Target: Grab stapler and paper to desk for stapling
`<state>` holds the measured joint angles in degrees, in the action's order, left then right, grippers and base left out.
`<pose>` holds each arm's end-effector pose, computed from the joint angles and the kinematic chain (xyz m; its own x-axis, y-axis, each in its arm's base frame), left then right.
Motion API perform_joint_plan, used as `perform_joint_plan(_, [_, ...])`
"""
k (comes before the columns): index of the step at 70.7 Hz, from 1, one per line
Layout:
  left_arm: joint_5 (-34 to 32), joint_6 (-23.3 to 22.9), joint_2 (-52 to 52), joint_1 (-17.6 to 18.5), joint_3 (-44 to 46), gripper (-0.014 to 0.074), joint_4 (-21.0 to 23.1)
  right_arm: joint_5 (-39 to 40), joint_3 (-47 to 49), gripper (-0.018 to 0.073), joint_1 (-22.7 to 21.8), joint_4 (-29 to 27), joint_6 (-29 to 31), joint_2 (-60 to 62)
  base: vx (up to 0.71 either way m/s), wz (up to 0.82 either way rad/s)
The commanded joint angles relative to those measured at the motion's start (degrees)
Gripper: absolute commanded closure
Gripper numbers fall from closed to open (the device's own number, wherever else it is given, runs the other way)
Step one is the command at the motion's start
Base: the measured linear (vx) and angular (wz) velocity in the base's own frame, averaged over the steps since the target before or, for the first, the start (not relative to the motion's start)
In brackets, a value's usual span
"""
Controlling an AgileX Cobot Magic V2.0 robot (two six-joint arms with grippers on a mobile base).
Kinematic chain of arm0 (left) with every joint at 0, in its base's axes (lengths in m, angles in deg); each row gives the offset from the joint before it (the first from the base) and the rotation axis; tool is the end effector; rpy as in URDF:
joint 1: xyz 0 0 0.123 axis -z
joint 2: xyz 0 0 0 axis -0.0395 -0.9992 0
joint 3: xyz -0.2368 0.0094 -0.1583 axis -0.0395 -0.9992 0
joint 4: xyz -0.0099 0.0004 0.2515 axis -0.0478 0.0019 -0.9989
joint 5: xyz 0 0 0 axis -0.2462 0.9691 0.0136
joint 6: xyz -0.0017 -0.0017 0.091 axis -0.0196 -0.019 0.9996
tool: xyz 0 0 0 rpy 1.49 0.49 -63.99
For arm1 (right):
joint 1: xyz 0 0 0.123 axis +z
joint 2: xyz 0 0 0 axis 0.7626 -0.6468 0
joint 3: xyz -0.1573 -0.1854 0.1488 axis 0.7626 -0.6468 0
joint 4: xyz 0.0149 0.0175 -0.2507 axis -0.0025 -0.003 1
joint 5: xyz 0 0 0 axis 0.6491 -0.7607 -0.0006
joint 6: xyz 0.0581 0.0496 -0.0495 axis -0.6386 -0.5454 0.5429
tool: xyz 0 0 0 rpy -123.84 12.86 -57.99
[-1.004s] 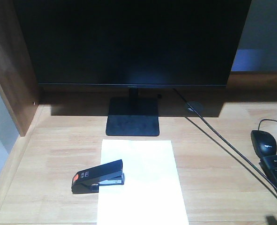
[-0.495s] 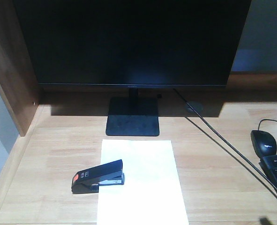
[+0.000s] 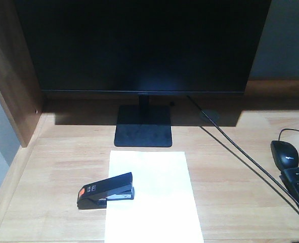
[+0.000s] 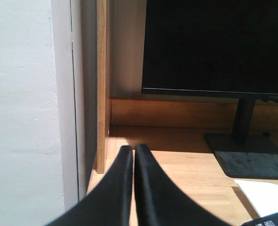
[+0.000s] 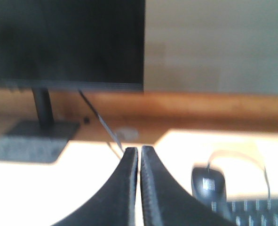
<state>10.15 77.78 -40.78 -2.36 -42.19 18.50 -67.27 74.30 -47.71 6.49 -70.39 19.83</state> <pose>0.0565 -0.0002 0.1955 -0.0328 -0.0422 -0.9986 0.0007 0.9991 -0.0422 0.0596 0.0028 0.2119 -0.1034 -0.0314 -0.9941 -0.0461 0.9986 -0.0268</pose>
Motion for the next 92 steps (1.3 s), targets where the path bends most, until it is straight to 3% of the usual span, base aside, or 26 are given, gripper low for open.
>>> perform_joint_plan(1, [-4.62, -0.19, 0.76, -0.1, -1.38, 0.0603, 0.28, 4.95, -2.29, 0.0564, -0.35, 1.14, -0.58, 2.16, 0.0, 0.0])
perform_joint_plan(8, [-4.62, -0.19, 0.76, -0.1, -1.38, 0.0603, 0.28, 5.22, -5.77, 0.0564, -0.35, 1.09, -0.58, 5.24, 0.0, 0.0])
perform_joint_plan(92, [-4.62, -0.19, 0.76, -0.1, -1.38, 0.0603, 0.28, 4.91, -5.58, 0.0564, -0.35, 1.18, -0.34, 5.03, 0.0, 0.0])
